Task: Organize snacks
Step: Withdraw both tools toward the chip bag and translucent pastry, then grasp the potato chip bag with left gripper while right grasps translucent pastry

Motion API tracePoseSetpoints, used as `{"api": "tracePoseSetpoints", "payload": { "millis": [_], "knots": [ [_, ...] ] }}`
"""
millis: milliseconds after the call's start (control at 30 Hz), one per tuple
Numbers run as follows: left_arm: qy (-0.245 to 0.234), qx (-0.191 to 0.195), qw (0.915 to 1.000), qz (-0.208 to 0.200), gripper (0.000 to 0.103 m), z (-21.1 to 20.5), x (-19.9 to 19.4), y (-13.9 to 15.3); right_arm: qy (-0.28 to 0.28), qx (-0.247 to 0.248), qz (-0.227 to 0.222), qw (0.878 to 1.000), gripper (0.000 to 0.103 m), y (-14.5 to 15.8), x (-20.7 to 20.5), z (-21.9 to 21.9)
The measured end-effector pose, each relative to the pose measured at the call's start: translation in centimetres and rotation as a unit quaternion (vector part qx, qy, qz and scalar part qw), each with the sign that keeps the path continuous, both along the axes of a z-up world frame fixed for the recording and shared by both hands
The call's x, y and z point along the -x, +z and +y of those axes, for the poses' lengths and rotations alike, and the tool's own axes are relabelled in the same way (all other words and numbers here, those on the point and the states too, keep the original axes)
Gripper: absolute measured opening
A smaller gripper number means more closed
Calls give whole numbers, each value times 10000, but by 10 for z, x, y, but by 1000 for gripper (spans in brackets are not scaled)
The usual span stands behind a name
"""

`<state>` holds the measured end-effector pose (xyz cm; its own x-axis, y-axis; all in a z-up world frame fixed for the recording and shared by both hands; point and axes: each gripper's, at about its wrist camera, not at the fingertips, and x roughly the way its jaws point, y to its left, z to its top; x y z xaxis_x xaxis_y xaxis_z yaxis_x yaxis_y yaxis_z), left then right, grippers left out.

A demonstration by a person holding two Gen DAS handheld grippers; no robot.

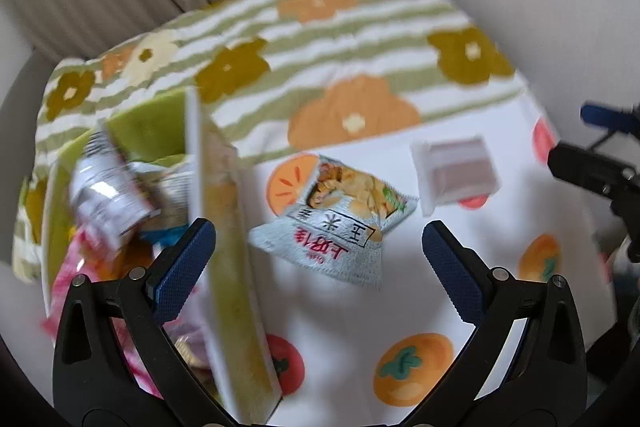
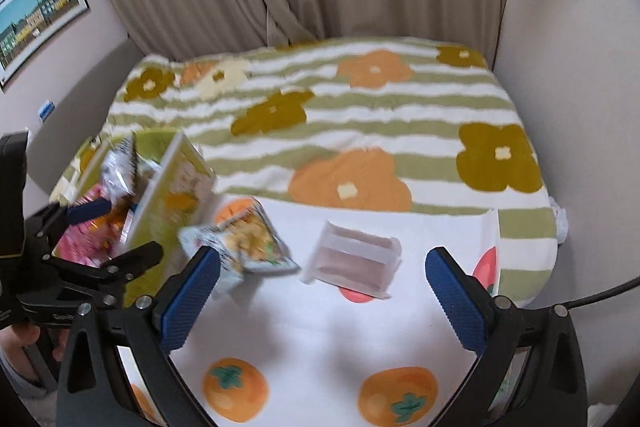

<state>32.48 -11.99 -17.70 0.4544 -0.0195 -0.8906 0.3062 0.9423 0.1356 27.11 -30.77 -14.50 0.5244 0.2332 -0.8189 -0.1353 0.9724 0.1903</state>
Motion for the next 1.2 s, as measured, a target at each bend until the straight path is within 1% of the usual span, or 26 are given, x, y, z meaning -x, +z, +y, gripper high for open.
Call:
{"api": "tracePoseSetpoints", "payload": {
  "millis": [100, 200, 267, 367, 500, 667, 767, 800, 900, 967, 1000, 1033, 1133, 1200],
  "knots": [
    [-205, -415, 9983, 343, 103, -14, -17, -29, 48, -91, 400, 9991, 102, -30, -20, -9],
    [-374, -689, 9947, 662, 103, -21, -32, -53, 16, -318, 753, 9967, 102, -61, -34, -17],
    [-424, -800, 9924, 834, 103, -25, -38, -67, -26, -452, 942, 9945, 102, -78, -42, -19],
    [-427, -878, 9900, 1016, 103, -29, -50, -86, -66, -460, 1231, 9913, 102, -102, -53, -19],
    [-390, -955, 9869, 1238, 103, -30, -63, -107, -120, -463, 1473, 9879, 102, -125, -65, -15],
    [-413, -1008, 9829, 1483, 103, -29, -67, -126, -190, -474, 1715, 9839, 102, -143, -76, -7],
    [-316, -887, 9821, 1629, 102, -24, -68, -133, -282, -466, 1737, 9833, 102, -147, -79, -5],
    [-273, -742, 9830, 1655, 99, -22, -69, -132, -320, -475, 1733, 9832, 102, -148, -80, -5],
    [-179, -487, 9833, 1744, 93, -17, -71, -133, -402, -430, 1664, 9843, 102, -147, -80, -3],
    [-154, -438, 9840, 1720, 90, -17, -70, -132, -426, -348, 1621, 9852, 102, -148, -82, 0],
    [-151, -425, 9846, 1691, 85, -17, -69, -131, -447, -308, 1606, 9855, 102, -148, -83, 1],
    [-149, -407, 9852, 1656, 77, -17, -69, -129, -473, -273, 1595, 9857, 102, -148, -83, 2],
    [-88, -398, 9870, 1556, 67, -17, -68, -123, -499, -81, 1533, 9869, 102, -149, -84, 7],
    [-4, -392, 9880, 1495, 65, -15, -66, -120, -476, 120, 1477, 9878, 102, -150, -84, 13]
  ]
}}
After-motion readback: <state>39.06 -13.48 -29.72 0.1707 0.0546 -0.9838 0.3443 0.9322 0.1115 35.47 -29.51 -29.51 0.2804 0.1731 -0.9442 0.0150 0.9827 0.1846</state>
